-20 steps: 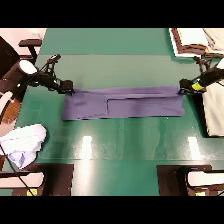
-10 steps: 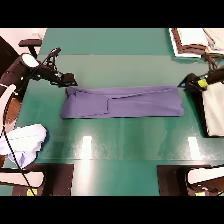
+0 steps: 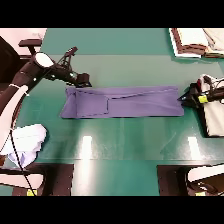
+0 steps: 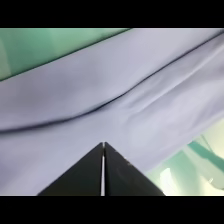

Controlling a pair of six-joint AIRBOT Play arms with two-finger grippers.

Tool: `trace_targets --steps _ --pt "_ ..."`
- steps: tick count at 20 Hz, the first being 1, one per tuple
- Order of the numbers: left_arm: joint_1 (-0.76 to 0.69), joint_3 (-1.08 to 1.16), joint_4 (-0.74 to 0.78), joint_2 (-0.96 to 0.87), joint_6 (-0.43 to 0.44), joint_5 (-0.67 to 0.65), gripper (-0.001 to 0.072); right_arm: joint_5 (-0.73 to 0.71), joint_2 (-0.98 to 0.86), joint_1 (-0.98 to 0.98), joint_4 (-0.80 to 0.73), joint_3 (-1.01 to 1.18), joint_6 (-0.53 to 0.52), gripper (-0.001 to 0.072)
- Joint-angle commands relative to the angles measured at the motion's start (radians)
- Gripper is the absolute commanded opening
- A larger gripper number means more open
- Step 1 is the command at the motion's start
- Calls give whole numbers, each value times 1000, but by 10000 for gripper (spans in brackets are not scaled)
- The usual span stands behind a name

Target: Fold the shirts.

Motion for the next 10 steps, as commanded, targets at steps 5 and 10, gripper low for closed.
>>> trace_targets --steps 5,10 --pt "-173 24 -7 -72 -50 176 25 -27 4 103 48 7 -68 17" --pt "-259 158 -54 -248 -50 168 25 66 154 147 132 200 -29 16"
